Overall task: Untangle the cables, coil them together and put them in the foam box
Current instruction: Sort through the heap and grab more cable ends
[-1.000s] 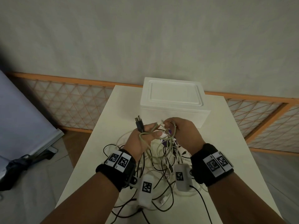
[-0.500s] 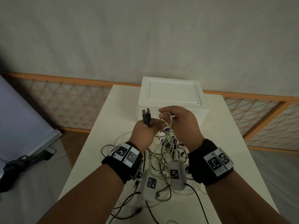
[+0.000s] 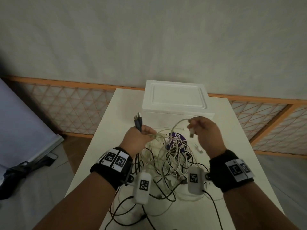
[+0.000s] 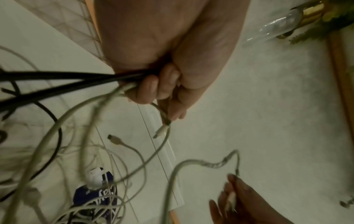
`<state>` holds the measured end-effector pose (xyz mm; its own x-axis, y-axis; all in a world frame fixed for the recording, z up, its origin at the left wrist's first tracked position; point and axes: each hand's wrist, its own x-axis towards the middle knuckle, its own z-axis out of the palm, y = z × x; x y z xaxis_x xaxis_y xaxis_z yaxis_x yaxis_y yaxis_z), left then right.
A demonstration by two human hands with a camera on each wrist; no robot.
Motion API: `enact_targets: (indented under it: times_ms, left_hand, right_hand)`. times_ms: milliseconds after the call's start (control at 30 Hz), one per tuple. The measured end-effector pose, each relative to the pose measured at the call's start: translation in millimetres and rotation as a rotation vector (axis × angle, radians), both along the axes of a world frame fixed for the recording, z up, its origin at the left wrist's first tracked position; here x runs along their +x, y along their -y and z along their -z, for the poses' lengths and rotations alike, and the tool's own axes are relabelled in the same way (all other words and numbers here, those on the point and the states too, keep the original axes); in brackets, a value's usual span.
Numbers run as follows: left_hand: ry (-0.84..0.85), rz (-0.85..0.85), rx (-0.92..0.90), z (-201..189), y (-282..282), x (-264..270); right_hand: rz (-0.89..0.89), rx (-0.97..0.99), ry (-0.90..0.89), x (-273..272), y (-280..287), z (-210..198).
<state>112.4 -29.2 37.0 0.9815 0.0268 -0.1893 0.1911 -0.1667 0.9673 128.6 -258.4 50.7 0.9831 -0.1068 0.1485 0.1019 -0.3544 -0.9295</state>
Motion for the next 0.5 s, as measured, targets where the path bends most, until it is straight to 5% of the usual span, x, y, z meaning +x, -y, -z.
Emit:
enact_targets:
  times_ms: [267, 333, 400, 500]
  left_hand:
    - [-0.040, -0.272, -0.104, 15.4, -24.2, 2.4]
    - [-0.054, -0.271, -0.087, 18.0, -28.9, 0.1]
    - [-0.053, -0.231, -0.065, 17.3, -26.8, -2.8]
    - [-0.036, -0.091, -0.079, 8.6, -10.2, -8.4]
  right_hand:
    - [0.515, -0.094, -0.012, 0.6, 68.8, -0.1]
    - [0.563, -0.278, 0.007, -6.2, 79.2, -2.6]
    - [0.468, -0.471, 0.083, -12.0, 66.6, -7.6]
    - [0.046, -0.567, 0.244, -19.1, 12.0, -12.8]
